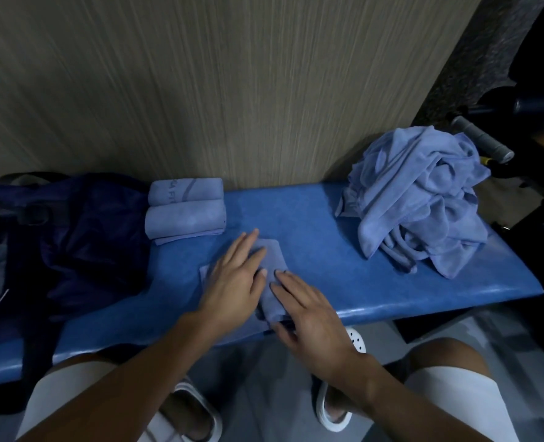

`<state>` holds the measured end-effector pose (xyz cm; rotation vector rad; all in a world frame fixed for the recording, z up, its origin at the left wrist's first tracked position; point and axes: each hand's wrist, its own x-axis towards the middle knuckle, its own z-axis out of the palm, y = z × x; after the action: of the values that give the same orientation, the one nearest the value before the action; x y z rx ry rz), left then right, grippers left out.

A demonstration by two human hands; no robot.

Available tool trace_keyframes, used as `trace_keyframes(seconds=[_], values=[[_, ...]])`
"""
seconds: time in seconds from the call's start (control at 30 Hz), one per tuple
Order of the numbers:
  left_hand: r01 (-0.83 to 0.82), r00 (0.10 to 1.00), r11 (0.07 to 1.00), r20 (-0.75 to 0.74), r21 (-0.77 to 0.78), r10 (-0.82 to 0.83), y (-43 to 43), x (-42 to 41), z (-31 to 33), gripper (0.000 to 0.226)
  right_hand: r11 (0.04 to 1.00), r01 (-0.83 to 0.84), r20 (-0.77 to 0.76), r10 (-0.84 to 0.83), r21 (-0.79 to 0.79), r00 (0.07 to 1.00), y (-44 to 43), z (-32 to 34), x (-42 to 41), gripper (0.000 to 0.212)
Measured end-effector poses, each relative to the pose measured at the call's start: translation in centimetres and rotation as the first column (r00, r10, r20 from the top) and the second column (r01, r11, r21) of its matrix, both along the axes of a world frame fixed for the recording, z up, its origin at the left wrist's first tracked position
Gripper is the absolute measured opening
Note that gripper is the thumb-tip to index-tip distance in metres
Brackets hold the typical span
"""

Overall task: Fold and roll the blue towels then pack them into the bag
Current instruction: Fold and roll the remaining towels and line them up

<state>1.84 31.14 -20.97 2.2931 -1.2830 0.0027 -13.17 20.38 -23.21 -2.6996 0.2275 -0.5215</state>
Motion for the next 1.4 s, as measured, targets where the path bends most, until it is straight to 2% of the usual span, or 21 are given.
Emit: trace_keyframes(seconds=[0.07,0.13,0.2,0.27,0.37,0.47,0.57,0.63,0.7,0.87,0.97,1.03,1.13,1.2,1.3,1.4], values=[[0.076,0.994,0.984,0.060,0.158,-0.086,0.7,0.2,-0.2,0.070,0.999,-0.031,-0.029,0.030,-0.026,0.999,-0.2,0.2,-0.3,0.058],[0.088,0.993,0.955,0.053,0.283,-0.108,1.4,0.4,-0.6,0.079,0.995,-0.062,-0.045,0.059,-0.073,0.997,-0.5,0.3,-0.6,0.058],[0.083,0.991,0.943,0.072,0.323,-0.111,1.9,0.3,-1.0,0.081,0.992,-0.073,-0.063,0.067,-0.100,0.996,-0.9,-0.1,-0.9,0.058],[0.075,0.990,0.945,0.086,0.319,-0.108,2.2,0.4,-1.3,0.083,0.997,-0.051,-0.088,0.046,-0.050,0.995,-1.0,-0.7,-1.1,0.060],[0.076,0.989,0.938,0.091,0.337,-0.113,2.6,0.7,-1.8,0.087,0.995,-0.042,-0.087,0.050,0.091,0.995,-1.0,-1.0,-1.4,0.051],[0.085,0.985,0.925,0.111,0.369,-0.135,2.7,0.9,-1.8,0.088,0.989,-0.038,-0.085,0.050,0.142,0.995,-0.6,-0.4,-1.3,0.051],[0.084,0.983,0.925,0.123,0.370,-0.138,2.8,1.0,-1.7,0.086,0.956,0.165,-0.145,-0.133,0.242,0.981,0.3,0.5,-0.5,0.067],[0.073,0.980,0.920,0.144,0.385,-0.138,2.9,1.1,-1.8,0.087,0.914,0.356,-0.235,-0.309,0.194,0.921,1.0,1.1,0.5,0.085],[0.048,0.969,0.917,0.203,0.396,-0.138,3.1,1.3,-2.1,0.087,0.877,0.449,-0.316,-0.382,0.174,0.869,1.3,1.4,1.5,0.092],[0.025,0.946,0.919,0.287,0.394,-0.149,4.3,1.5,-2.8,0.084,0.865,0.461,-0.404,-0.356,0.199,0.843,1.5,1.9,2.1,0.079],[0.017,0.957,0.920,0.261,0.391,-0.128,4.1,1.3,-2.7,0.084,0.819,0.494,-0.401,-0.364,0.292,0.841,1.5,2.3,2.6,0.057],[0.013,0.969,0.929,0.224,0.370,-0.103,3.4,0.9,-2.4,0.083,0.780,0.527,-0.390,-0.394,0.337,0.832,1.2,2.7,2.8,0.050],[0.043,0.986,0.955,0.141,0.294,-0.088,2.5,1.2,-1.3,0.076,0.750,0.518,-0.367,-0.383,0.412,0.848,0.2,3.1,3.0,0.049],[0.065,0.977,0.967,0.183,0.247,-0.112,2.0,2.2,-0.1,0.073,0.769,0.454,-0.332,-0.328,0.451,0.885,-0.8,3.3,3.1,0.056],[0.132,0.932,0.955,0.295,0.264,-0.211,0.7,4.1,1.6,0.081,0.875,0.344,-0.300,-0.246,0.339,0.922,-2.3,3.9,3.2,0.059],[0.193,0.890,0.930,0.343,0.313,-0.300,-0.9,5.4,2.9,0.082,0.968,0.250,-0.268,-0.231,0.036,0.935,-3.3,4.6,3.5,0.056]])
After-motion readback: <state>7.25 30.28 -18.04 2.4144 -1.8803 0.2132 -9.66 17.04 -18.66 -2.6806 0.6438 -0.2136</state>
